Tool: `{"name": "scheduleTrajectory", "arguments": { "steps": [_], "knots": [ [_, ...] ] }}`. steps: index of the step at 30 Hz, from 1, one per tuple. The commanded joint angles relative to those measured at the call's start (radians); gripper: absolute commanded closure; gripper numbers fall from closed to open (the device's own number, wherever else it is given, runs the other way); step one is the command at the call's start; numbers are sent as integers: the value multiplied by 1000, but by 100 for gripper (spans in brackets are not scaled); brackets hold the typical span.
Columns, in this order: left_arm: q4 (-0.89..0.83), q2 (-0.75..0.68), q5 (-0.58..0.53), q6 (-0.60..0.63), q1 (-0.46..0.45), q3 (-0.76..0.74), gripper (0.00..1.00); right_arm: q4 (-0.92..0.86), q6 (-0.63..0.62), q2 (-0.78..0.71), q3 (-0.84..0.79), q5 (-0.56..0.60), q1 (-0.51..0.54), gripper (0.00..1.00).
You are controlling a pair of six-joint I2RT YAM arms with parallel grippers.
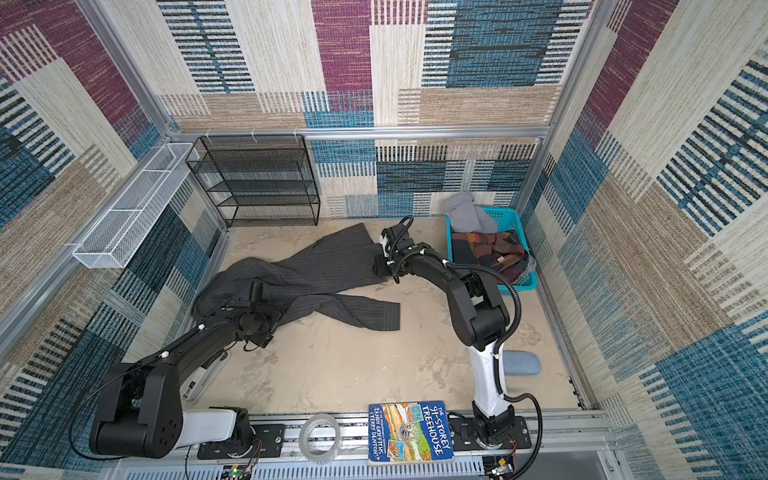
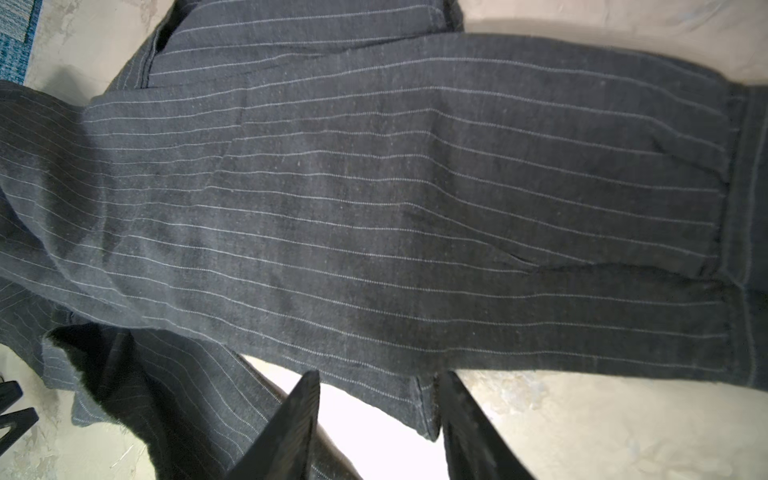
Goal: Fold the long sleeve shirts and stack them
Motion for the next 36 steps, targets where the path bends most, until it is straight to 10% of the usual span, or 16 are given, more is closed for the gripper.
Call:
{"name": "scheduleTrajectory", "arguments": {
  "steps": [1,11,27,36],
  "knots": [
    [82,49,-10,-67,1,-8,39,14,-5,-4,19,31,0,51],
    [127,145,23,-57,1,32,97,0,42,-1,3,98,-3,52],
    [59,30,27,11,0,25,100,72,87,58,19,-89,-4,60],
    [64,27,41,29,0,30,100,103,81,51,19,-99,-4,87]
  ]
}}
